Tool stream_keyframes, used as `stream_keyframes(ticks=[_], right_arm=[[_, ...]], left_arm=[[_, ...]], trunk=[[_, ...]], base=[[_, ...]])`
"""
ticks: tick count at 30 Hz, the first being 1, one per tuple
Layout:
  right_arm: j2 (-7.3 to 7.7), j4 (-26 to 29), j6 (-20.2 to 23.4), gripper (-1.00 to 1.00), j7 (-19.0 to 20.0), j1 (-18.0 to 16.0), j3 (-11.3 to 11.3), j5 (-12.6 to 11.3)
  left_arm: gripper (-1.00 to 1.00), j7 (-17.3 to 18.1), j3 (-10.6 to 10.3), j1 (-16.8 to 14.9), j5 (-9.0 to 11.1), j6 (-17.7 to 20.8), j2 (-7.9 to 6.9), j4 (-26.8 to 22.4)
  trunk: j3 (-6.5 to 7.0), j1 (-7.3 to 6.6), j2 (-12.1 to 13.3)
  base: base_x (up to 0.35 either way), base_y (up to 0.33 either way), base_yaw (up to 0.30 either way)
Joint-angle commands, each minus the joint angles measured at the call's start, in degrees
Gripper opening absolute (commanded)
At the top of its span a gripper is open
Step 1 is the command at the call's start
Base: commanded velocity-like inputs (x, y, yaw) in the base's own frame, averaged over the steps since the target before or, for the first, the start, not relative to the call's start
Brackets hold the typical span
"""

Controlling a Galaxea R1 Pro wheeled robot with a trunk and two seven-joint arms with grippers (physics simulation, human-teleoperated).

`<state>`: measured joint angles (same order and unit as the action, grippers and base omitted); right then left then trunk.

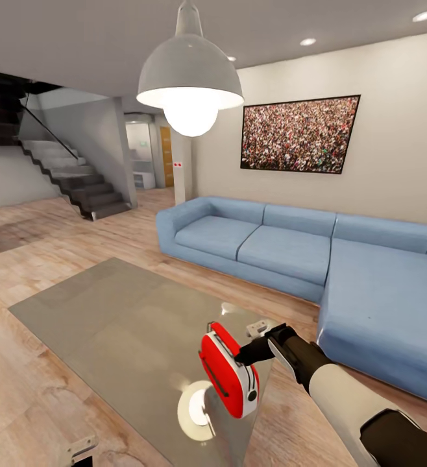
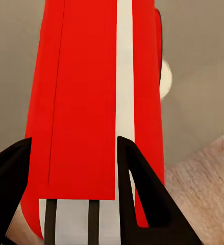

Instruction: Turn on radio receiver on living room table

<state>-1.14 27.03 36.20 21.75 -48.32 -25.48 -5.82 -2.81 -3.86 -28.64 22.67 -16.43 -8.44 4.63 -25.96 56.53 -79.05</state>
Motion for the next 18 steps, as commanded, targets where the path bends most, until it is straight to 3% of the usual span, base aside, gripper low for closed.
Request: stream_keyframes(ticks=[1, 6, 10, 15, 18], right_arm=[[-0.01, 0.0, 0.0, -1.00, 0.2, 0.0, 0.1, -0.4], [-0.01, 0.0, -0.2, -1.00, 0.4, 0.0, 0.1, -0.7], [-0.04, 0.0, -3.5, -1.00, 0.4, 0.0, 0.1, -1.0], [-0.16, -0.4, -4.5, -1.00, 0.4, 0.0, 0.1, -1.1], [-0.18, -0.4, -4.6, -1.00, 0.4, 0.0, 0.1, -1.1]], left_arm=[[-1.00, 0.0, 0.0, 0.0, 0.0, 0.0, 0.00, 0.0], [-1.00, 0.0, 0.0, 0.0, 0.0, 0.0, 0.00, 0.0], [-1.00, 0.0, 0.0, 0.0, 0.0, 0.0, 0.00, 0.0], [-1.00, 0.0, 0.0, 0.0, 0.0, 0.0, 0.00, 0.0], [-1.00, 0.0, 0.0, 0.0, 0.0, 0.0, 0.03, 0.0]], trunk=[[-0.18, 0.22, -0.4], [-0.54, 0.66, -1.2], [-0.54, 0.66, -1.2], [-0.54, 0.66, -1.2], [-1.08, 1.32, -2.4]], base=[[0.000, 0.000, 0.000], [0.000, 0.000, 0.000], [0.000, 0.000, 0.000], [0.000, 0.000, 0.000], [0.000, 0.000, 0.000]])
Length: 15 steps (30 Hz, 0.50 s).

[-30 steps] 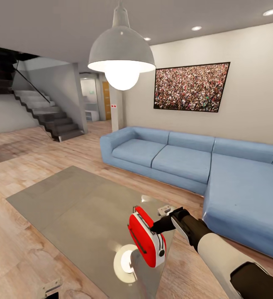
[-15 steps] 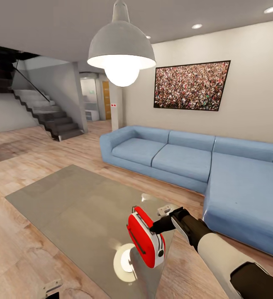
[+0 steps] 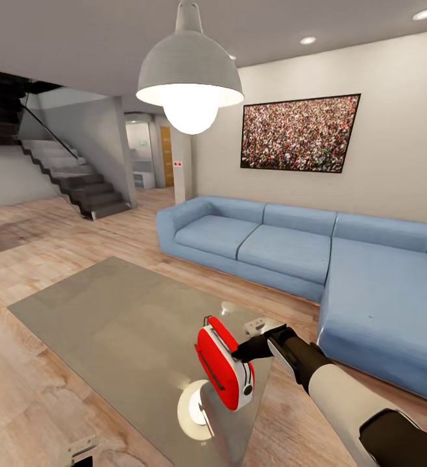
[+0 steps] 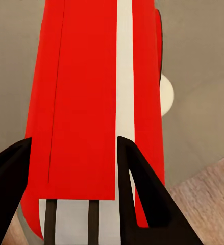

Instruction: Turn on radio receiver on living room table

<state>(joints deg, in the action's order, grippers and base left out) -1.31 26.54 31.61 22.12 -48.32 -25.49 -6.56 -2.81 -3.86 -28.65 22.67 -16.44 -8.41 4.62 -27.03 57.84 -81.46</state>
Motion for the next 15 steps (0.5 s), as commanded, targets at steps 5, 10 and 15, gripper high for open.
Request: stream_keyframes(ticks=[5, 10, 15], right_arm=[[-0.01, 0.0, 0.0, -1.00, 0.0, 0.0, 0.1, -0.4], [-0.01, 0.0, 0.0, -1.00, 0.0, 0.0, 0.1, -0.4], [-0.01, 0.0, 0.0, -1.00, 0.0, 0.0, 0.1, -0.3]], left_arm=[[-1.00, 0.0, 0.0, 0.0, 0.0, 0.0, 0.01, 0.0], [-1.00, 0.0, 0.0, 0.0, 0.0, 0.1, 0.06, 0.0], [-1.00, 0.0, 0.0, 0.0, 0.0, 0.1, 0.05, 0.0]], trunk=[[-0.90, 1.10, -2.0], [-1.62, 1.98, -3.6], [-1.62, 1.98, -3.6]], base=[[0.000, 0.000, 0.000], [0.000, 0.000, 0.000], [0.000, 0.000, 0.000]])
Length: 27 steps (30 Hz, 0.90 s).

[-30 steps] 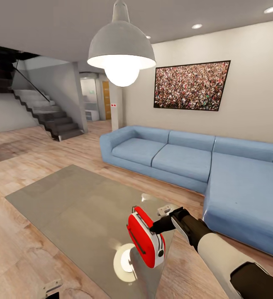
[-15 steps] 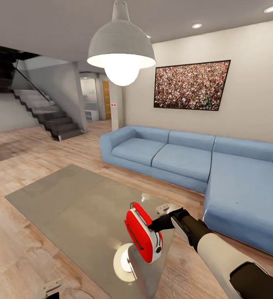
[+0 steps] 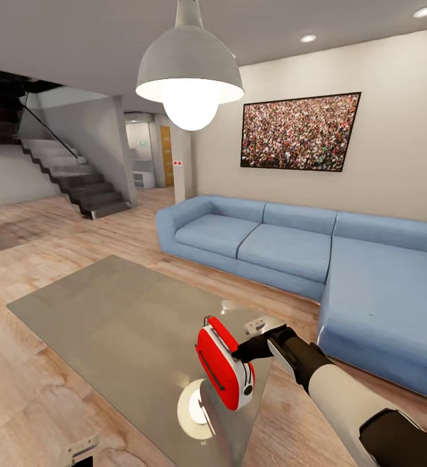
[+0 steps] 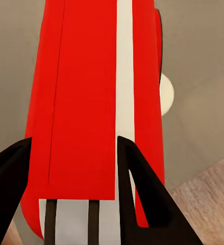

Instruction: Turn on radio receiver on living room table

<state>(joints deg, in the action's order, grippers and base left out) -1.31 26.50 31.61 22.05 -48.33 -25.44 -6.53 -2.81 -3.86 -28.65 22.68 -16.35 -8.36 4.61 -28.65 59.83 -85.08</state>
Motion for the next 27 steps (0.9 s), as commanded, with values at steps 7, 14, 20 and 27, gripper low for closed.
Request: stream_keyframes(ticks=[7, 14, 20, 27], right_arm=[[-0.01, 0.0, 0.0, -1.00, -0.6, 0.0, 0.1, -0.2], [-0.01, 0.0, -0.1, -1.00, -0.4, 0.0, 0.1, -0.2], [-0.01, 0.0, -0.1, -1.00, -0.4, 0.0, 0.1, -0.2], [-0.01, 0.0, -0.1, -1.00, -0.4, 0.0, 0.1, -0.2]], left_arm=[[-1.00, 0.0, 0.0, 0.0, 0.0, 0.0, 0.00, 0.0], [-1.00, 0.0, 0.0, 0.0, 0.0, 0.0, 0.01, 0.0], [-1.00, 0.0, 0.0, 0.0, 0.0, 0.0, 0.01, 0.0], [-1.00, 0.0, 0.0, 0.0, 0.0, 0.0, 0.01, 0.0]], trunk=[[-0.35, 0.44, -0.8], [-1.61, 1.98, -3.6], [-2.69, 3.29, -6.0], [-3.23, 3.95, -7.2]], base=[[0.000, 0.000, 0.000], [0.000, 0.000, 0.000], [0.000, 0.000, 0.000], [0.000, 0.000, 0.000]])
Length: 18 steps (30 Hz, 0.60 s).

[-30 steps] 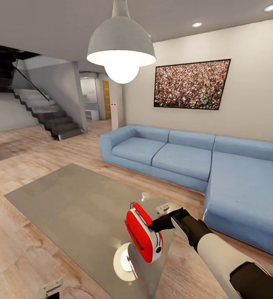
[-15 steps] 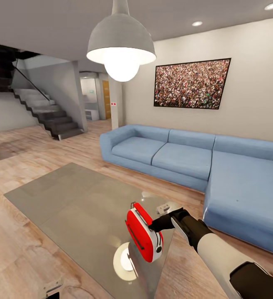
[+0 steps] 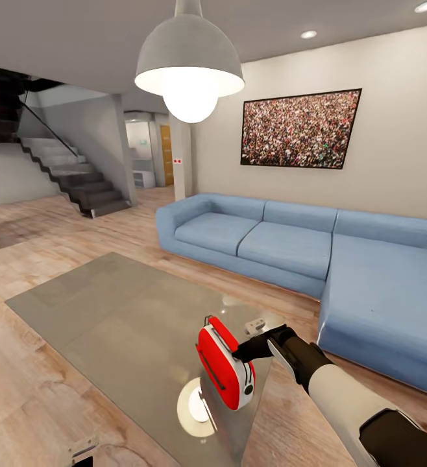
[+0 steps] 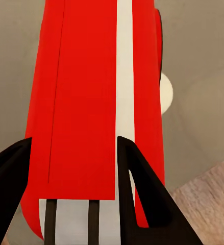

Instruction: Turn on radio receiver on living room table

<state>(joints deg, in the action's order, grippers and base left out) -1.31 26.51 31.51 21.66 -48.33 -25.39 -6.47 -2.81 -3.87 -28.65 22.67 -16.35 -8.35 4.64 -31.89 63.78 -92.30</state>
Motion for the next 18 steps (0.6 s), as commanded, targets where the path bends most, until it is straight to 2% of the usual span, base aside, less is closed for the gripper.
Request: stream_keyframes(ticks=[1, 7, 18], right_arm=[[-0.01, 0.0, 0.0, -1.00, 0.0, 0.0, 0.1, -0.3], [-0.01, 0.0, 0.0, -1.00, 0.0, 0.0, 0.1, -0.3], [-0.01, 0.0, 0.0, -1.00, 0.0, 0.0, 0.1, -0.3]], left_arm=[[-1.00, 0.0, 0.0, 0.0, 0.0, 0.0, 0.00, 0.0], [-1.00, 0.0, 0.0, 0.0, 0.0, 0.0, 0.00, 0.0], [-1.00, 0.0, 0.0, 0.0, 0.0, 0.0, 0.00, 0.0]], trunk=[[0.00, 0.00, 0.0], [0.00, 0.00, 0.0], [-1.97, 2.41, -4.4]], base=[[0.000, 0.000, 0.000], [0.000, 0.000, 0.000], [0.000, 0.000, 0.000]])
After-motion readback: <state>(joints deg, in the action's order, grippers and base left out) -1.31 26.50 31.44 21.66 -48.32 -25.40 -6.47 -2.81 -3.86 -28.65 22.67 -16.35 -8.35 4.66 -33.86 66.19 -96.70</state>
